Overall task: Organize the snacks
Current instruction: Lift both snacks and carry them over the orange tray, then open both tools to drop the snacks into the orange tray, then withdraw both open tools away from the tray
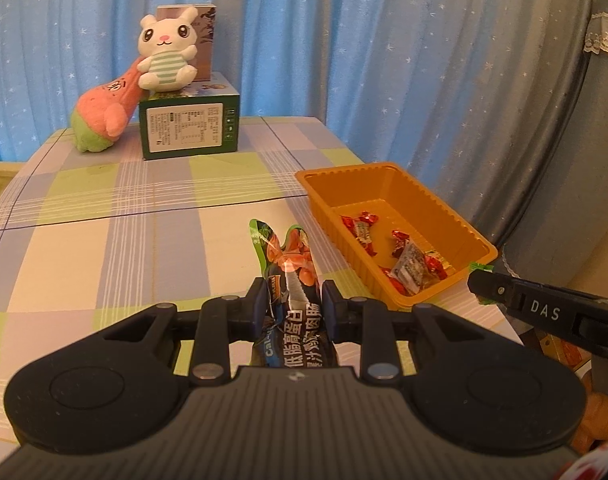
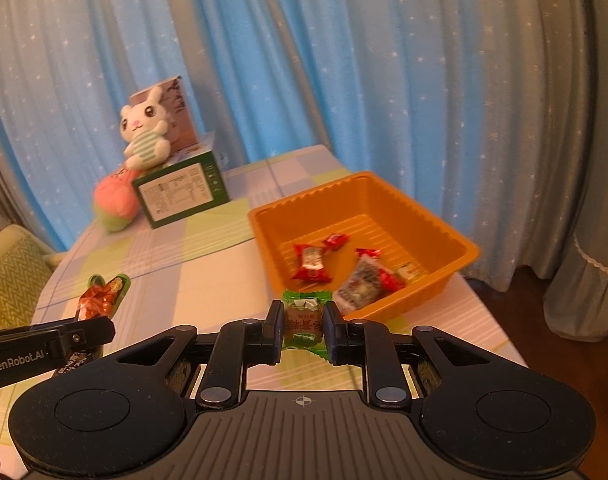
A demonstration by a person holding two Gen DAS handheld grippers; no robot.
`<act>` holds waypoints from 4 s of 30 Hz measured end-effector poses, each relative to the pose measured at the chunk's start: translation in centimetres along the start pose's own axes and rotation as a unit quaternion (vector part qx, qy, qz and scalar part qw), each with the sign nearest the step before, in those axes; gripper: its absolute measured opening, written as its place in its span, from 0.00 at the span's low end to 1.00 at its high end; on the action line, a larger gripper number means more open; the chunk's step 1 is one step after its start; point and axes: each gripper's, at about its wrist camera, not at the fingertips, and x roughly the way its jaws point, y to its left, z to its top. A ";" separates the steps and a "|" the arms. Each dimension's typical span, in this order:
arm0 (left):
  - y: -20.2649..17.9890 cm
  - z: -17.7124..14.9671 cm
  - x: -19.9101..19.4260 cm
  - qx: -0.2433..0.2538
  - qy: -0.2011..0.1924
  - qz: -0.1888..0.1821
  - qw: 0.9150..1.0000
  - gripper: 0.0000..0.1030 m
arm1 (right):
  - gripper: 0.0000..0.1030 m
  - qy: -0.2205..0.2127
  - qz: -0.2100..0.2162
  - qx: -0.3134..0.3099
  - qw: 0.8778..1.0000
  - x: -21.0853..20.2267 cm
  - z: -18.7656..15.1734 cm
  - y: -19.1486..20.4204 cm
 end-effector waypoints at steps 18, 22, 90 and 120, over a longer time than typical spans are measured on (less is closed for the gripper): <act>-4.6 1.3 2.4 0.032 0.005 -0.040 0.999 0.25 | 0.20 -0.004 -0.031 0.022 0.999 -0.3 1.3 -4.1; -5.3 1.6 2.9 0.041 0.005 -0.048 0.998 0.25 | 0.20 -0.004 -0.036 0.024 0.999 0.0 1.5 -4.7; -7.0 5.6 18.9 0.039 0.047 -0.097 0.993 0.30 | 0.20 0.048 -0.031 -0.014 0.998 13.5 7.2 -9.3; -2.4 2.6 12.9 -0.016 0.041 -0.045 0.998 0.77 | 0.57 0.038 0.011 0.055 0.998 10.8 7.6 -9.8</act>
